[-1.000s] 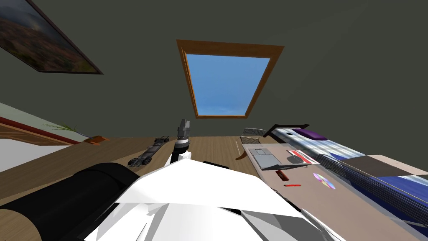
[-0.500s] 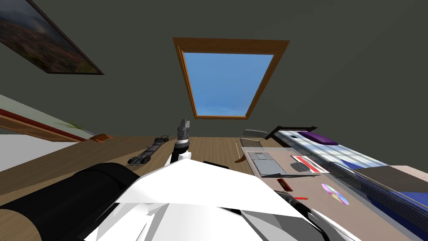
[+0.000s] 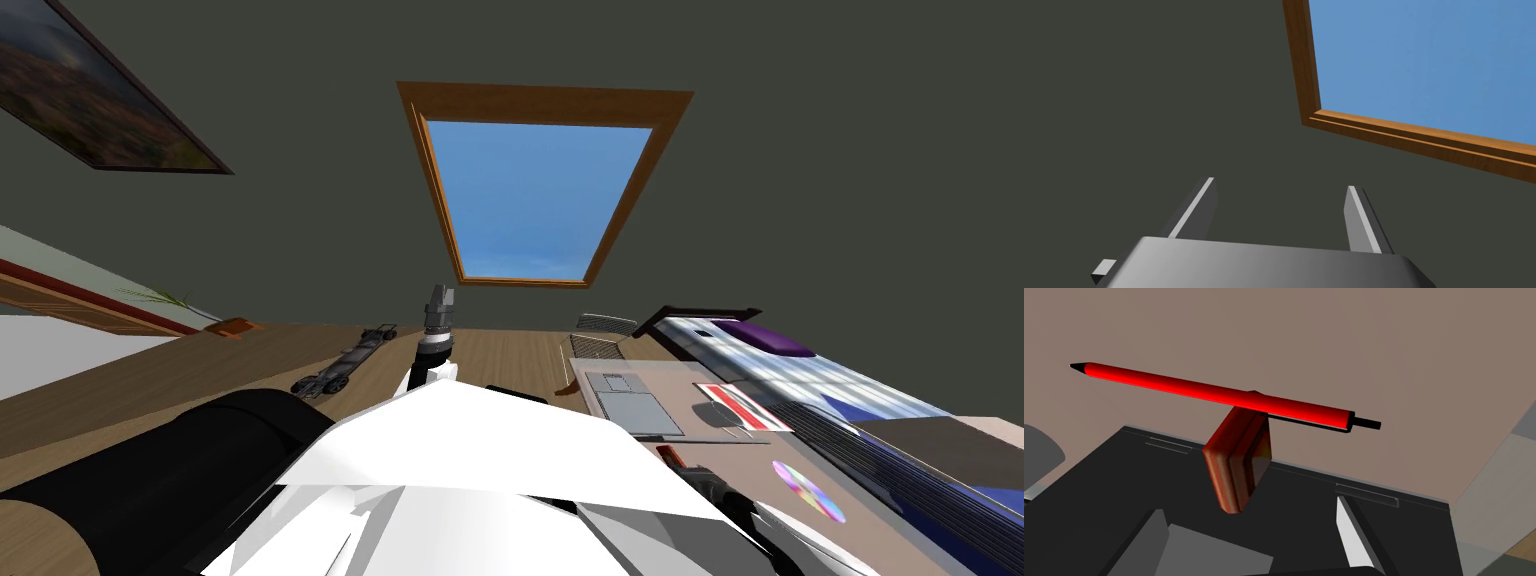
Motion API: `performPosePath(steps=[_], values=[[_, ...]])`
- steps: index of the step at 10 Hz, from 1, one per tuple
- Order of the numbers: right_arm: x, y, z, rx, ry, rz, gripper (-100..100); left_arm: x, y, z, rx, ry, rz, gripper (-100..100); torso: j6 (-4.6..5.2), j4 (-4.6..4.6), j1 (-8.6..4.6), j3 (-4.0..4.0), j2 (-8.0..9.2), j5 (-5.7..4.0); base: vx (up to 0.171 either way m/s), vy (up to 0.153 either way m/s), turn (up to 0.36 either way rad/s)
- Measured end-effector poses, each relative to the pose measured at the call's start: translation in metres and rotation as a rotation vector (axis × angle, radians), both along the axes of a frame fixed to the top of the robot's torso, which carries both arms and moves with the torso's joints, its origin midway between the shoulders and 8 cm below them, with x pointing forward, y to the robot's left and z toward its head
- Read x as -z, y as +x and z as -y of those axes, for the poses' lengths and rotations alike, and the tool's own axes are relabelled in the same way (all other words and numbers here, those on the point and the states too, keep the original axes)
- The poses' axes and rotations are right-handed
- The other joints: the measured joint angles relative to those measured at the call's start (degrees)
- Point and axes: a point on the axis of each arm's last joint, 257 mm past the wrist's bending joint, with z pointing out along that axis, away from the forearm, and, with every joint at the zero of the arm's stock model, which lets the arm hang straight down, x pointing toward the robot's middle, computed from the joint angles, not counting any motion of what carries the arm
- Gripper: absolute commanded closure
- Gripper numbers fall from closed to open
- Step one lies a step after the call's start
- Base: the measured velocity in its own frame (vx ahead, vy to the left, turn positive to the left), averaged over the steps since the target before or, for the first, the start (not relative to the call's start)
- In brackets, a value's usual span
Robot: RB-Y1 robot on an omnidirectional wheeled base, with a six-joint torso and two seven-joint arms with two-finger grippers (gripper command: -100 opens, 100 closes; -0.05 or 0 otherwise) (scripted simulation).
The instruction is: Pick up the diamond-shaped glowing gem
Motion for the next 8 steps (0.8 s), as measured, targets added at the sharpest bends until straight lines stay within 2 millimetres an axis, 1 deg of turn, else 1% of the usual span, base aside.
performPosePath(steps=[1,2,3,4,6,7,8], values=[[0.003,-0.003,0.000,-0.019,-0.010,-0.018,-100,0.000,0.000,0.000,0.000,0.000,0.000,0,0.00,0.00,0.10,0.00,0.00,0.02,0.129,-0.120,-0.019],[0.010,-0.008,-0.006,-0.040,-0.010,-0.037,-100,0.000,0.000,0.000,0.000,0.000,0.000,0,0.01,-0.01,0.28,-0.03,-0.05,0.04,0.062,-0.045,0.003],[0.010,-0.009,-0.007,-0.044,-0.010,-0.040,0,0.000,0.000,0.000,0.000,0.000,0.000,0,0.00,0.02,0.54,0.07,0.14,0.11,0.011,-0.011,0.004],[0.010,-0.008,-0.007,-0.044,-0.010,-0.039,-100,0.000,0.000,0.000,0.000,0.000,0.000,0,0.01,0.06,0.70,0.17,0.31,0.15,-0.011,-0.036,0.090],[0.019,-0.009,-0.015,-0.029,-0.010,-0.038,-100,0.000,0.000,0.000,0.000,0.000,0.000,0,0.00,0.11,0.57,0.29,0.52,0.12,-0.035,-0.070,0.117],[0.024,-0.010,-0.018,-0.016,-0.014,-0.037,-100,0.000,0.000,0.000,0.000,0.000,0.000,0,0.01,0.12,0.53,0.32,0.56,0.11,-0.015,-0.032,0.018],[0.024,-0.010,-0.018,-0.016,-0.016,-0.038,100,0.000,0.000,0.000,0.000,0.000,0.000,0,0.03,0.11,0.64,0.29,0.52,0.14,0.000,0.000,0.000]])
